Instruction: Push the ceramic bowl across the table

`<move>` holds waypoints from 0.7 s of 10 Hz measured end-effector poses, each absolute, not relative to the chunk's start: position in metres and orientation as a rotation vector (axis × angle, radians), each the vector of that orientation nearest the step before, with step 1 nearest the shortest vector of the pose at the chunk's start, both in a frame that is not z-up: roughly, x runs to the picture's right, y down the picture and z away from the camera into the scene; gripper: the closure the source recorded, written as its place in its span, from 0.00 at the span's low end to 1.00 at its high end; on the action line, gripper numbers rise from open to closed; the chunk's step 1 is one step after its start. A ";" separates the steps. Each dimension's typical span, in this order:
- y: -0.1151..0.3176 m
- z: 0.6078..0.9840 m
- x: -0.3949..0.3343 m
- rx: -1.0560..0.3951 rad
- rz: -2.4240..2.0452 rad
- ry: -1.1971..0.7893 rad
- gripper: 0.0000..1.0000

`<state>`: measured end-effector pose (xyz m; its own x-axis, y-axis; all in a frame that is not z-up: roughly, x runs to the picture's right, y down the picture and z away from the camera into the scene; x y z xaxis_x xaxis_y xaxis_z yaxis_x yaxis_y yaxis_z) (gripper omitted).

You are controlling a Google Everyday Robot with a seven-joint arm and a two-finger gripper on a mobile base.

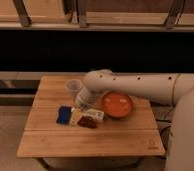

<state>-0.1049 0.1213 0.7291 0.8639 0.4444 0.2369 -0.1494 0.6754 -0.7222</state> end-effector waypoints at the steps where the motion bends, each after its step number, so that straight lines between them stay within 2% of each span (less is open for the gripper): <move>1: 0.121 0.729 -0.105 -0.761 0.345 -0.417 0.20; 5: 0.123 0.731 -0.100 -0.762 0.333 -0.389 0.20; 7: 0.132 0.743 -0.070 -0.775 0.288 -0.257 0.20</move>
